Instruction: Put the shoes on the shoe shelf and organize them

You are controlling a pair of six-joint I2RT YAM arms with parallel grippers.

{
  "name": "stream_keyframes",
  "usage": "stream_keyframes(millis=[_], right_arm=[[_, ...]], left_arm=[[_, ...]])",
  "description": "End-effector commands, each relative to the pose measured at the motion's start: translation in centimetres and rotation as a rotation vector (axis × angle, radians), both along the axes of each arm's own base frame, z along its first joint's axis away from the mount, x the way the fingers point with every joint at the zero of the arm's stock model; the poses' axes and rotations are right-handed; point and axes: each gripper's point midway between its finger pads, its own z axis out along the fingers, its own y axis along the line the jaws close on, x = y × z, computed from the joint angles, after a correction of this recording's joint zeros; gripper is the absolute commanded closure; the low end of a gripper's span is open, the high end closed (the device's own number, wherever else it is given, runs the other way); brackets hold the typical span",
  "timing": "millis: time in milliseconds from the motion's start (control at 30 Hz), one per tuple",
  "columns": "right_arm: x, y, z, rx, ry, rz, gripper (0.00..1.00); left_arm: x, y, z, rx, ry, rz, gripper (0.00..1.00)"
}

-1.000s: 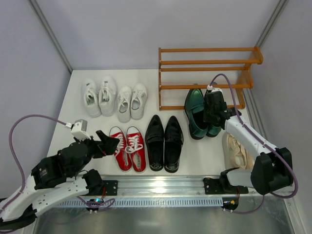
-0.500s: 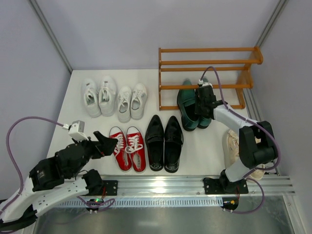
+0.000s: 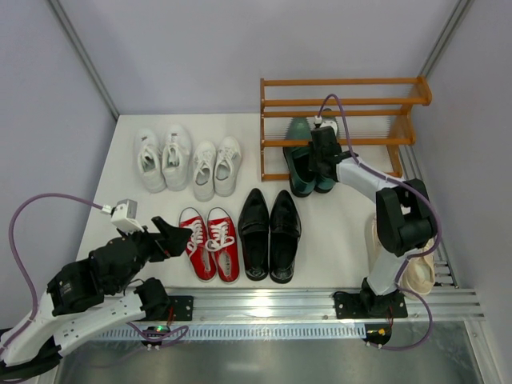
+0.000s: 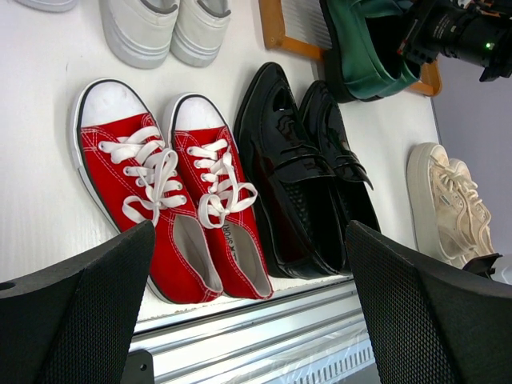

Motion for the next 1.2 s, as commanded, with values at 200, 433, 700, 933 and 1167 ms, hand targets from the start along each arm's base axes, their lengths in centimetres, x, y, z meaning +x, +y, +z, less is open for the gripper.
stream_keyframes(millis=[200,433,700,933,1167], right_arm=[[6.0,4.4,9.1,0.121,-0.294,-0.048,0.96],[7.6,5.4,8.3,0.12,-0.276,-0.062,0.96],[6.8,5.1,6.9,0.119,-0.214,-0.097,0.8],[5.3,4.3,6.9,0.136,-0.212,-0.117,0.44],[3.5,3.9,8.1,0.135,-0.216,-0.115,0.39]], left_arm=[[0.5,0.0,0.3,-0.013,-0.011,0.029,0.0],[0.2,0.4,0.6,-0.035,-0.02,0.032,0.0],[-0.1,1.2,0.7,-0.058,-0.026,0.043,0.0],[-0.1,1.0,0.6,-0.06,-0.021,0.039,0.0],[-0.1,0.8,0.7,-0.063,-0.016,0.037,0.0]])
